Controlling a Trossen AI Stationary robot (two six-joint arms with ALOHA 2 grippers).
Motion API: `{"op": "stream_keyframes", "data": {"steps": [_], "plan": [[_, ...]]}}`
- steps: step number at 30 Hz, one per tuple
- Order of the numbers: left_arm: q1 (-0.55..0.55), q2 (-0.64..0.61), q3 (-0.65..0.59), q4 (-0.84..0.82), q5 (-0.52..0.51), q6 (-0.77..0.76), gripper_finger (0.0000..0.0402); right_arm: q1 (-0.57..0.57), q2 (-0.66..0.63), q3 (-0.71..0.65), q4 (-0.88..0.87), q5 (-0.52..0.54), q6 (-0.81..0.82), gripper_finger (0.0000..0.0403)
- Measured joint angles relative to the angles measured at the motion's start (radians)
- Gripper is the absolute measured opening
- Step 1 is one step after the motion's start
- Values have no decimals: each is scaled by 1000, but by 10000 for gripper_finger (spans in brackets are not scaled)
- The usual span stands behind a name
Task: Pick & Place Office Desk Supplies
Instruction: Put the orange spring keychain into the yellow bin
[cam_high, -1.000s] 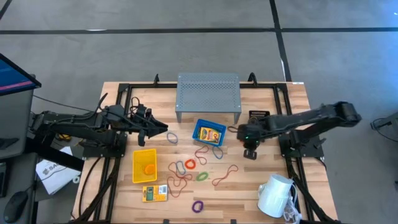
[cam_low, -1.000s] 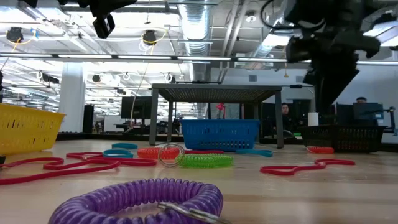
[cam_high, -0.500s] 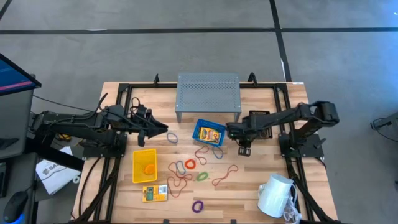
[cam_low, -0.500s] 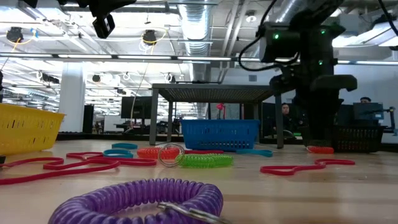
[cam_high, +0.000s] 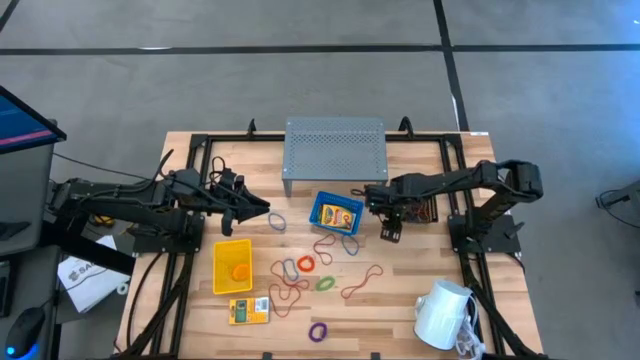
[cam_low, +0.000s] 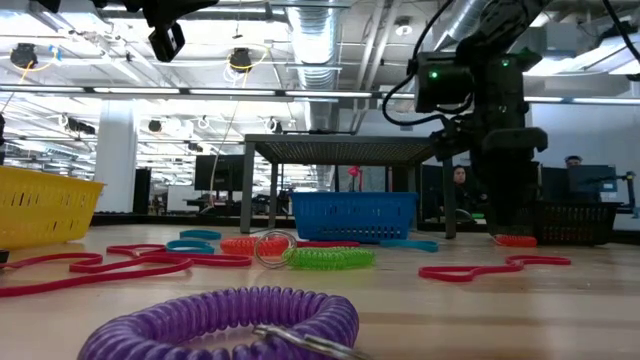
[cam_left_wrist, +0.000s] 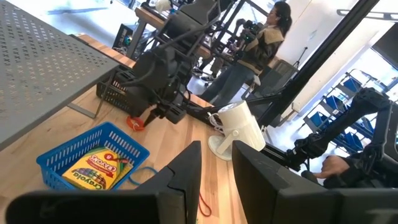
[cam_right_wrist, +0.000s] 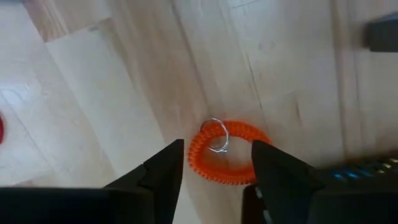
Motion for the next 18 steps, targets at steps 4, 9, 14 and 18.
{"op": "stream_keyframes", "data": {"steps": [4,9,14,18], "plan": [[0,0,0,0,0,0,85,-7,0,0,3,17,-23,178],[0,0,0,0,0,0,85,-6,0,0,24,17,-25,162],[0,0,0,0,0,0,85,-6,18,-3,30,17,-26,153],[0,0,0,0,0,0,85,-6,52,-30,47,14,-25,154]]}}
